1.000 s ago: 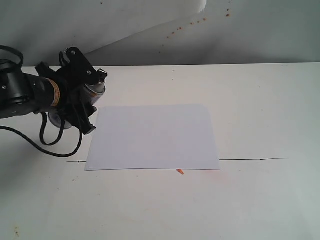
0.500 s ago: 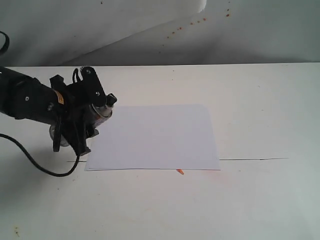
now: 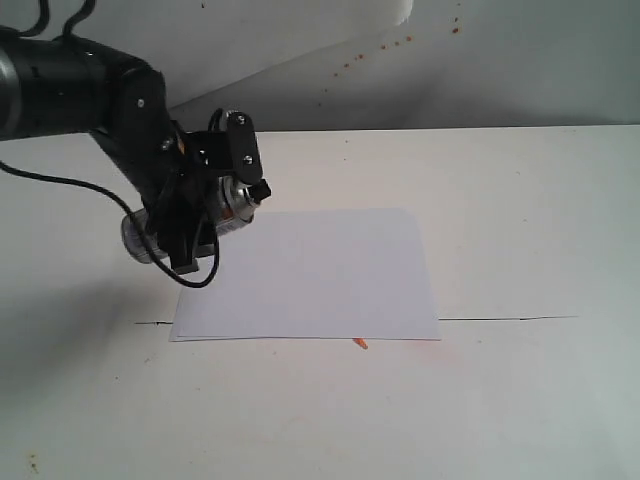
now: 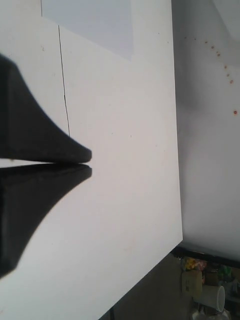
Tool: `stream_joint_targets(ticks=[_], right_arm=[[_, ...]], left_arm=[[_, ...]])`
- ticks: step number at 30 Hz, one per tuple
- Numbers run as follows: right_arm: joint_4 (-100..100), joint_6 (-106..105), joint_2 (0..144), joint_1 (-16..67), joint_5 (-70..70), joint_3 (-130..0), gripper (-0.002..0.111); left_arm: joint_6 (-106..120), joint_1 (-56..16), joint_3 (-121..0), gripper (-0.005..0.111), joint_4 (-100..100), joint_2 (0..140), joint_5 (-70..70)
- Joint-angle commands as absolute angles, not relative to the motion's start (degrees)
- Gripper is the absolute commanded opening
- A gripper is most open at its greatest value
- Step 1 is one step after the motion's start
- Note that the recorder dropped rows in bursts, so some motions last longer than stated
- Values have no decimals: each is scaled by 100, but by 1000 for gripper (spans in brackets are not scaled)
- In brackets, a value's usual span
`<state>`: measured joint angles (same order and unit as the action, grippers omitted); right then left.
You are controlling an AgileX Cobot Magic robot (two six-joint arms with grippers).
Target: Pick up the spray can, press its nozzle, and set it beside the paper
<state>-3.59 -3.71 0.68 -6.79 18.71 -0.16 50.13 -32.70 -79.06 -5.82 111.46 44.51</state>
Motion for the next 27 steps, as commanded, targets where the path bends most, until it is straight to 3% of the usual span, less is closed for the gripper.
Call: stream_joint_targets(ticks=[1, 8, 27], right_arm=[[-299, -400, 32, -700, 1871, 0, 0], [-299, -400, 32, -700, 1871, 0, 0], [-299, -400, 32, -700, 1871, 0, 0]], left_arm=[[5138, -3360, -8479, 0, -528, 11400, 4780], [5187, -3360, -9173, 0, -132, 11825, 5461], [5287, -3360, -9191, 0, 381, 11864, 5823]])
